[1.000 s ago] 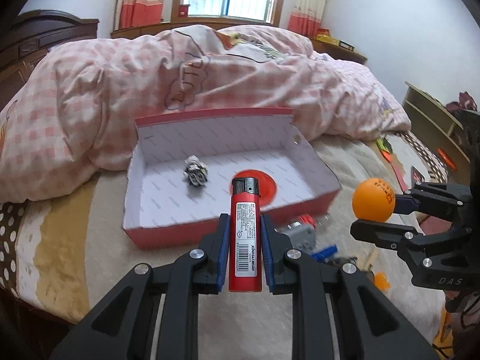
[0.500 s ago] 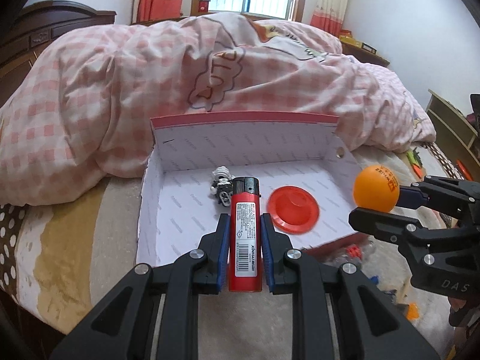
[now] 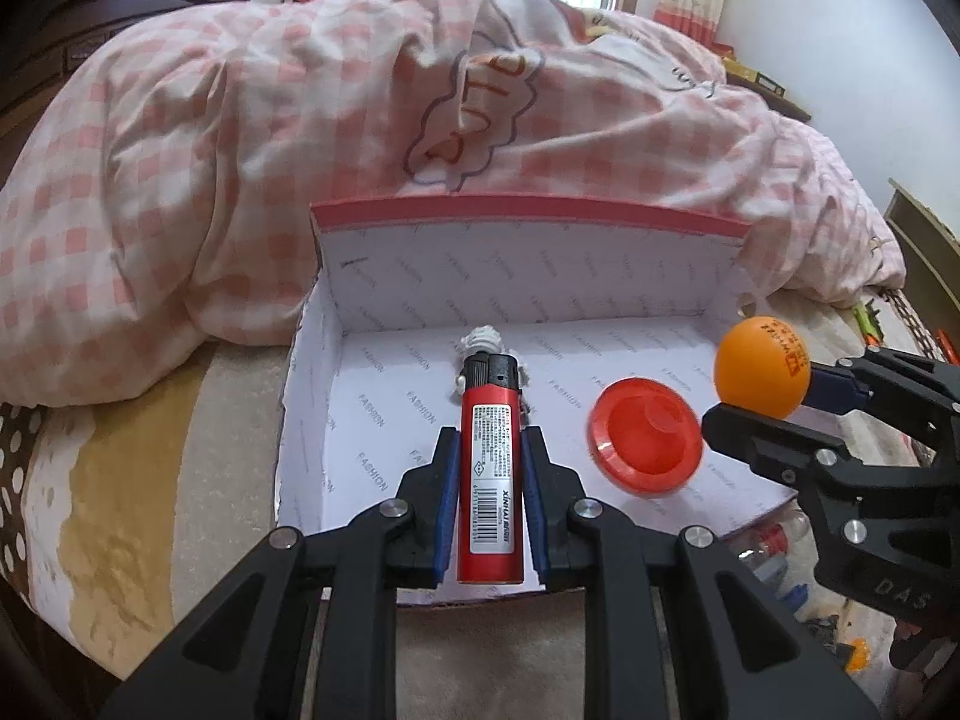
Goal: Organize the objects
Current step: 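Carry the ball and lighter over the shoebox, then release the lighter and ball into the shoebox and withdraw both grippers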
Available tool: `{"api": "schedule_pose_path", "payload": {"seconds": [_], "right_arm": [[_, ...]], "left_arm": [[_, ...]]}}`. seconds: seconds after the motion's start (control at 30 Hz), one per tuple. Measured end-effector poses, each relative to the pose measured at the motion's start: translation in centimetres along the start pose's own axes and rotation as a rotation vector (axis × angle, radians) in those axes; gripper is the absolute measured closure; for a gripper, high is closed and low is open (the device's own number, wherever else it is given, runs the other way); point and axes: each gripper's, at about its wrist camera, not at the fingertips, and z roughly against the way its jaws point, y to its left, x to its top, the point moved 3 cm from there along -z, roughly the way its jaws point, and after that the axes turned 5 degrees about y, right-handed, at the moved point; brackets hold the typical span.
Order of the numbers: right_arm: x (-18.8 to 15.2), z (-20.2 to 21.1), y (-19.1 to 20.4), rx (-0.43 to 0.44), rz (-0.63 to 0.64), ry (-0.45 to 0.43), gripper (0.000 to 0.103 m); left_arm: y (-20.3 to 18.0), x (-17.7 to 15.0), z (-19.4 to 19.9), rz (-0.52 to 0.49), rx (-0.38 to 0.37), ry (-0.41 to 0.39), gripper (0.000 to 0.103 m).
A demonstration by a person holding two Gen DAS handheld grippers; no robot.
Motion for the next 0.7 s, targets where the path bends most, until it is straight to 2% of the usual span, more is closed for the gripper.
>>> {"api": "schedule_pose_path", "payload": {"seconds": [0.2,0.7], "right_arm": [[-0.1,-0.6,-0.1,-0.014,0.003,0.001,0.064],[-0.5,-2.1,0.0,-0.026,0.015,0.03,0.064]], "left_arm": [[0.3,-0.1,-1.2,0.018,0.016,0.031,0.084],[0.4,-0.4,-2.0,0.035,0.026,0.049,0.084]]}}
